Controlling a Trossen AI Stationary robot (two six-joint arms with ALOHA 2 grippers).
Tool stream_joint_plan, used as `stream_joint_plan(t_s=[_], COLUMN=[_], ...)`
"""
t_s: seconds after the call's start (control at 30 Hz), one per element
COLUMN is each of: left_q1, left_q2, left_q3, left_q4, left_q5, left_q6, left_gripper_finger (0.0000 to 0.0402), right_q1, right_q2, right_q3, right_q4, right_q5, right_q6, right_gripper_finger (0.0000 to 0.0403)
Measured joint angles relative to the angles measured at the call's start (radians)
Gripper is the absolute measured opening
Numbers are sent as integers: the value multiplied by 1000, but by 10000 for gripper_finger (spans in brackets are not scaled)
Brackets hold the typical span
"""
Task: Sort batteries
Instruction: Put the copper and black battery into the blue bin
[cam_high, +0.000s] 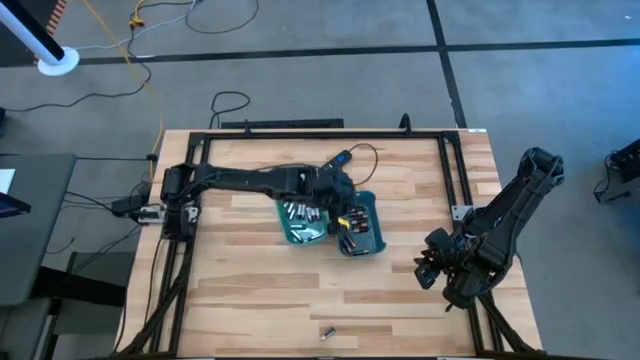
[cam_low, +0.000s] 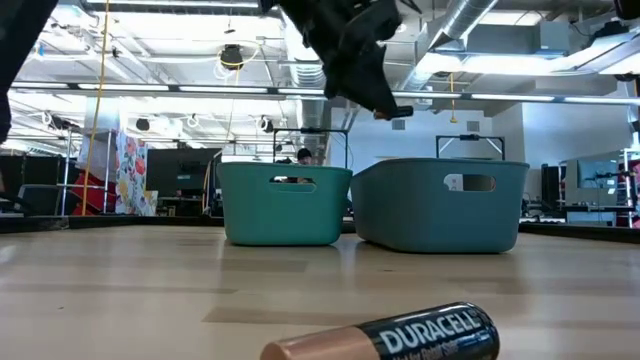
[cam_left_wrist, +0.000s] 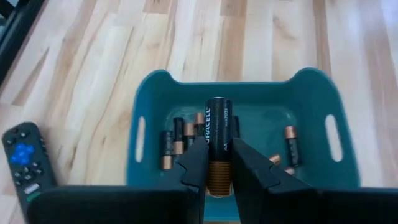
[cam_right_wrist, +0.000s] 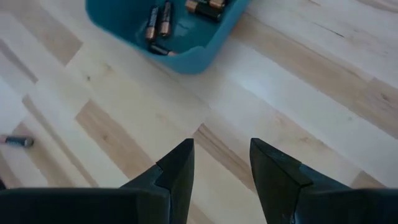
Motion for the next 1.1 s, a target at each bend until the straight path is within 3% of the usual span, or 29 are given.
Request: stream_joint_plan(t_s=[0.23,0.53,0.87,1.1], left_q1=[54,60,59,59], left_q2=[5,156,297,360], left_q3=[-2,49,210,295], left_q4=[14,-32,-172,-277], left_q5=[81,193,203,205], left_q6=[158,313,499,539], left_gripper_finger=[42,42,42,42], right_q1=[-54,-145,-203,-206], right_q2=[42,60,60,60], right_q3=[0,0,0,0], right_q4=[0,17,27,42], right_q5=[0,-1,-3,-4], right_q6=[68,84,82,81], right_gripper_finger=[171,171,171,171])
